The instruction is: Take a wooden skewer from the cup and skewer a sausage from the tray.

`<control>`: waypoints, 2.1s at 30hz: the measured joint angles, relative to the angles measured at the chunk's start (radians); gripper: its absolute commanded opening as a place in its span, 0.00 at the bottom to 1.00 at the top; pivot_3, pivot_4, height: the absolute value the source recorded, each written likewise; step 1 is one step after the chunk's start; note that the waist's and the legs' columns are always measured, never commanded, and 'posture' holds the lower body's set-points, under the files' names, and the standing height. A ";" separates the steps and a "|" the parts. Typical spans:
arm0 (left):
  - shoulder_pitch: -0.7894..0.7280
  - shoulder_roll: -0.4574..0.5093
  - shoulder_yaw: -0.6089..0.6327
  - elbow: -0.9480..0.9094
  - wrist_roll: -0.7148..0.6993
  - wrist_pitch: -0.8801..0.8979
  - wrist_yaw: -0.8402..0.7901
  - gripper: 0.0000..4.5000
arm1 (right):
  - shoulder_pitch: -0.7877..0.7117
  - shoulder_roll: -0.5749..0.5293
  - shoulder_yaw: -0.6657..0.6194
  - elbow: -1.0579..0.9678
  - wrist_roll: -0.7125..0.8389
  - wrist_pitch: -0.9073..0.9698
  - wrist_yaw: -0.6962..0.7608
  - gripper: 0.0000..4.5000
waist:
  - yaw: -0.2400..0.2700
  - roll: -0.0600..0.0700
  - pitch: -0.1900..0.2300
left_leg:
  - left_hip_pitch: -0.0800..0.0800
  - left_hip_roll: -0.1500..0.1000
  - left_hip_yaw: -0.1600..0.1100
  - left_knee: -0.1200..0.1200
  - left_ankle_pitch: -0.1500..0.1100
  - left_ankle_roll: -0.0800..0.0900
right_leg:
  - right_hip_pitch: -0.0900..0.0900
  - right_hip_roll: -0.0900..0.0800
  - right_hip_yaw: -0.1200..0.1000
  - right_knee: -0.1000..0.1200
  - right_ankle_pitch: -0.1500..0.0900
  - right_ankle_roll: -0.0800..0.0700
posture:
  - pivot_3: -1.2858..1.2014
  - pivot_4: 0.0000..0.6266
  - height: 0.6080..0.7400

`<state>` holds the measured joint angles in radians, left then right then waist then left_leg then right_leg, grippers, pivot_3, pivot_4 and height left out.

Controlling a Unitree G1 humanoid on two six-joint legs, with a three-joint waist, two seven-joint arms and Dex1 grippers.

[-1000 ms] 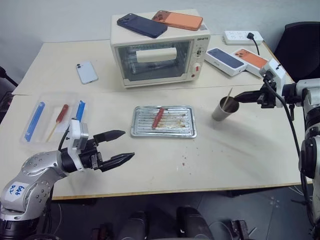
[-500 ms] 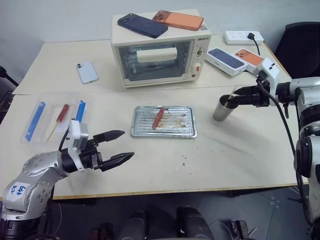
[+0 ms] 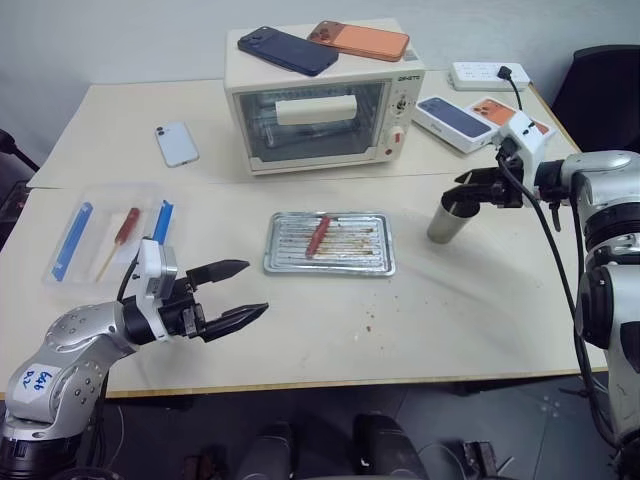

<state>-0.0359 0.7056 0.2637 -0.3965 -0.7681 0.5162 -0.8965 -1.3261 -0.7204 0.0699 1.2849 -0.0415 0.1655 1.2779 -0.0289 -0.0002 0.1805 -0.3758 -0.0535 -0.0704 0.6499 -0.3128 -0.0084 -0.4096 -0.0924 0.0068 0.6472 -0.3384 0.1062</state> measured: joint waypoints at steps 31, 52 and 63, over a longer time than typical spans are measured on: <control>-0.112 -0.188 -0.057 0.037 0.086 -0.128 0.079 1.00 | -0.170 -0.033 -0.324 -0.137 0.302 0.466 0.143 0.01 | 0.002 0.000 0.000 | 0.000 0.000 0.000 0.001 0.000 0.000 | 0.000 0.000 -0.001 0.002 0.000 0.000 | 0.52 0.24 1.00; -0.376 -0.552 -0.267 0.204 0.313 -0.431 0.272 1.00 | 0.552 0.698 -0.667 -1.426 1.141 1.171 -0.811 0.01 | -0.002 -0.002 -0.002 | -0.013 -0.003 -0.004 0.015 0.000 0.000 | -0.010 -0.001 -0.002 0.018 0.001 0.002 | 0.52 0.24 1.00; -0.378 -0.549 -0.268 0.204 0.315 -0.438 0.274 0.45 | 0.625 0.669 -0.580 -1.443 1.275 1.070 -0.923 0.00 | 0.000 -0.002 -0.002 | -0.013 -0.003 -0.003 0.015 0.000 0.000 | -0.010 0.000 -0.001 0.017 0.001 0.002 | 0.52 0.24 1.00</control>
<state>-0.4138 0.1567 -0.0038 -0.1925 -0.4527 0.0780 -0.6220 -0.7010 -0.0518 -0.5105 -0.1581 1.2330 1.2356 0.3552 -0.0293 -0.0022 0.1786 -0.3884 -0.0561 -0.0736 0.6646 -0.3131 -0.0082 -0.4200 -0.0929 0.0057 0.6643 -0.3375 0.1077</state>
